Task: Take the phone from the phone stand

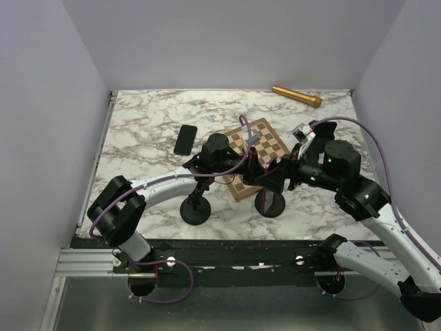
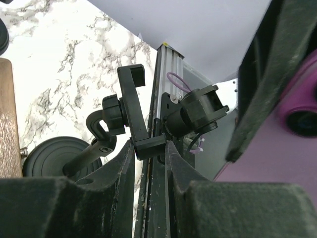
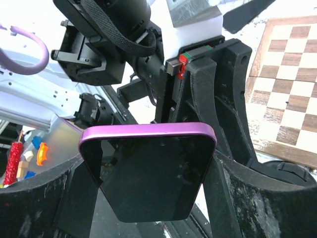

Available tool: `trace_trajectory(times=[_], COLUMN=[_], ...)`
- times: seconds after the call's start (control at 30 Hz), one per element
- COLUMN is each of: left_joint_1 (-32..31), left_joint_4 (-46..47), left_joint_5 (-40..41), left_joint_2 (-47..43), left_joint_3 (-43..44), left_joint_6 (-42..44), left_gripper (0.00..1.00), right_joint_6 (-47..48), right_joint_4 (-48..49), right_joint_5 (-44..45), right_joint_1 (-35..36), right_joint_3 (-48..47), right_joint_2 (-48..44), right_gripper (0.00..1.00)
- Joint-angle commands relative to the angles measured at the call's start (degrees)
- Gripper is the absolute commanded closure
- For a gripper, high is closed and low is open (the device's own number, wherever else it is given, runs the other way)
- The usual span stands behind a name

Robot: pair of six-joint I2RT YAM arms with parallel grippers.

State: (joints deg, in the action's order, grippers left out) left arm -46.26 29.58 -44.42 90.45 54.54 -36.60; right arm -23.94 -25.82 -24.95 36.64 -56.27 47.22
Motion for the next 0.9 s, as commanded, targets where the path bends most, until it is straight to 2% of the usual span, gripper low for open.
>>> trace_trajectory(times=[0.0, 0.07, 0.2, 0.27, 0.33, 0.4, 0.43, 0.6, 0.87], left_joint_1=[-0.5, -0.5, -0.5, -0.4, -0.5, -0.5, -0.5, -0.4, -0.4], left_joint_4=[-11.5, -15.3, -17.5, -18.6, -20.5, -22.8, -23.9, -28.9, -36.9], left_joint_5=[4.3, 5.6, 8.2, 8.6, 9.0, 9.6, 10.0, 12.3, 17.6], left_joint_2=[-0.5, -1.3, -4.5, -6.0, -7.5, -9.1, -10.2, -15.4, -25.6], left_joint_3=[3.4, 4.8, 5.0, 5.4, 6.2, 6.8, 6.9, 6.8, 7.3], left_joint_6=[3.4, 3.9, 3.9, 4.1, 4.6, 5.3, 5.6, 7.2, 7.0], left_gripper=[1.0, 0.96, 0.61, 0.48, 0.41, 0.18, 0.14, 0.08, 0.11], right_joint_6=[-1.8, -1.2, -0.8, -1.0, -1.0, -1.0, -0.9, -0.6, -2.7], right_joint_4=[-1.4, -3.1, -5.4, -5.6, -5.5, -5.5, -5.6, -5.6, -5.2], right_joint_5=[5.7, 11.6, 19.7, 21.4, 22.5, 23.3, 23.7, 24.6, 27.0], right_joint_1=[-0.1, 0.0, -0.1, -0.1, 0.0, -0.1, -0.1, -0.1, -0.1], right_joint_3=[-5.2, -6.2, -7.8, -7.9, -7.7, -7.7, -7.7, -7.8, -8.5], right_joint_2=[-3.1, -4.3, -5.6, -6.2, -6.6, -6.6, -6.6, -5.7, -4.5], right_gripper=[0.99, 0.99, 0.99, 0.99, 0.99, 0.99, 0.99, 0.99, 0.99])
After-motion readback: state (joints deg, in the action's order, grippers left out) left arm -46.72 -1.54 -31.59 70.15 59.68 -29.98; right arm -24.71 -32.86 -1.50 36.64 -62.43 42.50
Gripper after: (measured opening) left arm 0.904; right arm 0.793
